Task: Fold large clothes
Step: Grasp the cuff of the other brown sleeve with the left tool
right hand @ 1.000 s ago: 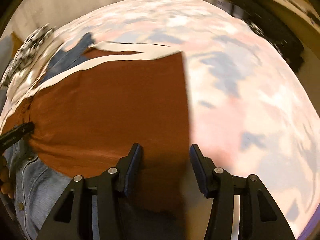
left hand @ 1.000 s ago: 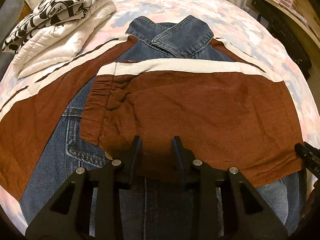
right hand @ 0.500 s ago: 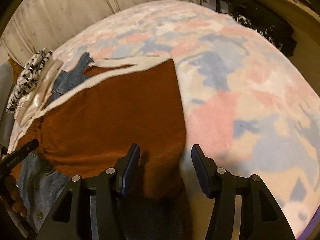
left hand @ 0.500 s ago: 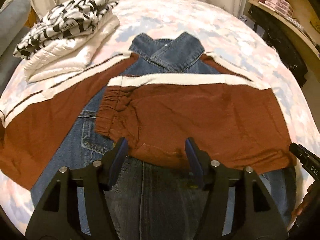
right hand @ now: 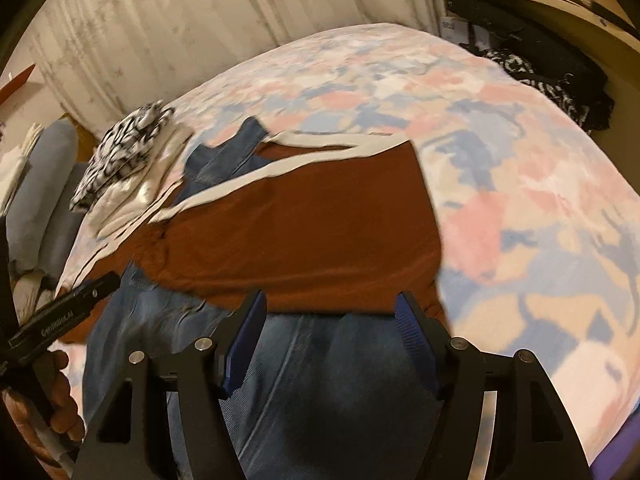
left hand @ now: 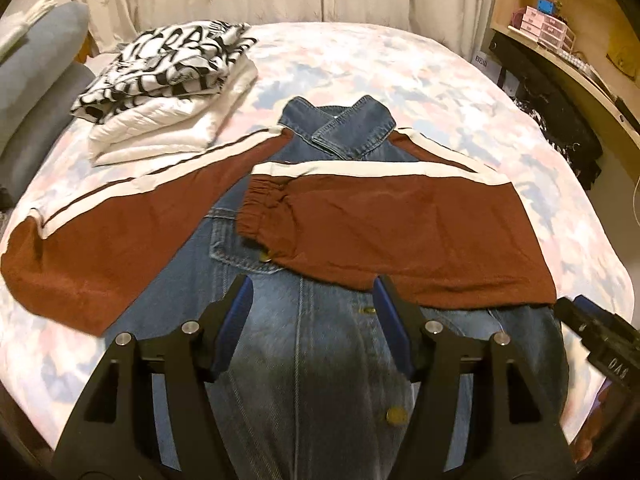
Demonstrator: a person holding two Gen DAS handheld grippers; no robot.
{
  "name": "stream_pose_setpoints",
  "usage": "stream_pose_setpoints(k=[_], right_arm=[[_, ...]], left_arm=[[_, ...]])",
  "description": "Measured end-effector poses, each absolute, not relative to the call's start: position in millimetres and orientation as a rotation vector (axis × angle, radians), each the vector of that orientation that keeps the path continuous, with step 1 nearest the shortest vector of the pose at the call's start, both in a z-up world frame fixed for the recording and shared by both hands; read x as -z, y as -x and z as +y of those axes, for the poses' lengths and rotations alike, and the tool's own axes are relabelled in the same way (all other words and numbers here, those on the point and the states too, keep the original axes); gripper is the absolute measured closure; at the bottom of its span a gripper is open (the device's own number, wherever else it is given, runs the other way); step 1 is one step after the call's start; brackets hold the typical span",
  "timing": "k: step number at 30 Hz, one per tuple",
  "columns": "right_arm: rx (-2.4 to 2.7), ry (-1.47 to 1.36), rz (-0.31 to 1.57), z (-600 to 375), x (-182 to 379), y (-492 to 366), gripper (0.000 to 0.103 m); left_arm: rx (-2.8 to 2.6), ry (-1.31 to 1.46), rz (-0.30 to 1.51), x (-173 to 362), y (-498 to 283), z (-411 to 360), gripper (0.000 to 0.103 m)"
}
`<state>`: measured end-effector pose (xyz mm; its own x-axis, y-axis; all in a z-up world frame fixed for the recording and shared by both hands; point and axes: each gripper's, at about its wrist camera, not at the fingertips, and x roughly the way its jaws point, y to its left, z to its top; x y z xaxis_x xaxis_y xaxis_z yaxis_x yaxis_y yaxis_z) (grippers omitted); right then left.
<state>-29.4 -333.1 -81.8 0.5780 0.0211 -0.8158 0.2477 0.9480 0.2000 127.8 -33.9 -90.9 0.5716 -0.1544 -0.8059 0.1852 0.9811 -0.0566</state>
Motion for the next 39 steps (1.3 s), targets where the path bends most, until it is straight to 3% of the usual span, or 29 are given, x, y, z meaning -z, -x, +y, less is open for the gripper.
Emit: stream_pose_setpoints(k=[10,23,39], right_arm=[[0.020,-0.184,0.958,-259,69,58,0.035],[-0.132,-0.058,0.913,-132,31,38,0.035],[-0.323,0.047,0.831,49,32,-70,0.035]], left_arm=[[0.172,0.012,0.918,59,-79,28,0.043],[0.005,0.161,0.898,44,-51,176,0.043],[-0.201,0.477,0.887,107,-82,403,0.039]])
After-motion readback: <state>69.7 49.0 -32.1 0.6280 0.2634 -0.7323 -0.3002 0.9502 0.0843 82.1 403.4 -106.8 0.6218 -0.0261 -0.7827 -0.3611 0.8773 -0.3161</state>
